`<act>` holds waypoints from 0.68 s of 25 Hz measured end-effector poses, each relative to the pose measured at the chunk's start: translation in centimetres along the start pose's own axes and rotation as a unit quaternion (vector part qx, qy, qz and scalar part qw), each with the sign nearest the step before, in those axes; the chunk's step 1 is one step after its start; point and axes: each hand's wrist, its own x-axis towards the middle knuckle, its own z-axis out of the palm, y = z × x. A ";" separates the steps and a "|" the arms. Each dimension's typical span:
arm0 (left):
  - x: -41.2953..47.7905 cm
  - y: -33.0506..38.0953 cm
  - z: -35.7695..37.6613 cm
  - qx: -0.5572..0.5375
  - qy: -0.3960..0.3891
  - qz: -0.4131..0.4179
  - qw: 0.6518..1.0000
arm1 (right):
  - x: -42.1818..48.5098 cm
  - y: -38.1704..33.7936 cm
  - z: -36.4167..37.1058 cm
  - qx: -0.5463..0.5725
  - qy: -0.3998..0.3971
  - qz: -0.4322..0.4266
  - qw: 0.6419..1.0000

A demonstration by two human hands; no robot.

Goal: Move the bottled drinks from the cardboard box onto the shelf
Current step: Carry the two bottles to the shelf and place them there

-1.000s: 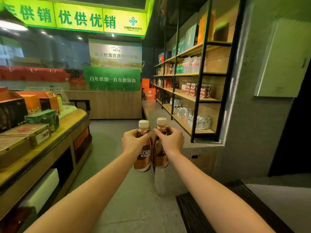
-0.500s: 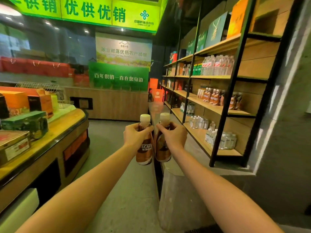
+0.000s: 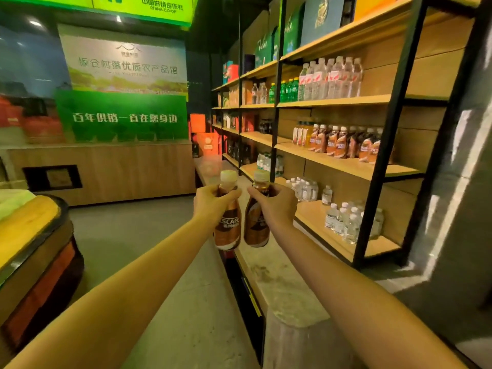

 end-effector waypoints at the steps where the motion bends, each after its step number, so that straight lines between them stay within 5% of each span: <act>1: 2.4 -0.6 0.6 -0.006 -0.008 -0.002 1.000 | 2.0 0.8 1.2 -0.007 0.010 0.001 1.000; 9: 21.7 -4.9 9.3 -0.039 -0.095 0.029 0.994 | 19.4 9.5 7.3 -0.010 0.069 -0.001 0.998; 17: 38.9 -5.3 24.0 -0.063 -0.204 0.060 0.975 | 37.8 15.1 5.9 -0.071 0.151 0.032 0.986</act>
